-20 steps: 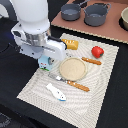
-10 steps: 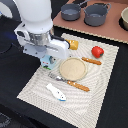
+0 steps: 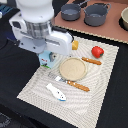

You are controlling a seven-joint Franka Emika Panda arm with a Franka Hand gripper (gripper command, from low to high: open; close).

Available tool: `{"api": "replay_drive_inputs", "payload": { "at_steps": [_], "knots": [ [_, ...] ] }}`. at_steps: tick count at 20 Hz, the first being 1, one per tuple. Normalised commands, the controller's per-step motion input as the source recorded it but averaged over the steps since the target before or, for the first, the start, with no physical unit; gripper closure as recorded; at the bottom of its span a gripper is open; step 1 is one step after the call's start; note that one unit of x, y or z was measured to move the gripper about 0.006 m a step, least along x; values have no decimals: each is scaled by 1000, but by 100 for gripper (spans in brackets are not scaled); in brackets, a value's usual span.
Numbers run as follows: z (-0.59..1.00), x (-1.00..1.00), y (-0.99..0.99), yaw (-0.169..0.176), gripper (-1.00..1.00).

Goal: Interact with the objects in diverse but meaningful ways.

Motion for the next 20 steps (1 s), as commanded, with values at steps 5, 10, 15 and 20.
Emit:
{"api": "replay_drive_inputs", "payload": {
  "at_steps": [5,10,15,20],
  "knots": [
    [314,160,-745,-53,100],
    [207,622,-572,-74,100],
    [8,594,-415,-62,100],
    [-32,473,-397,-71,100]
  ]
}}
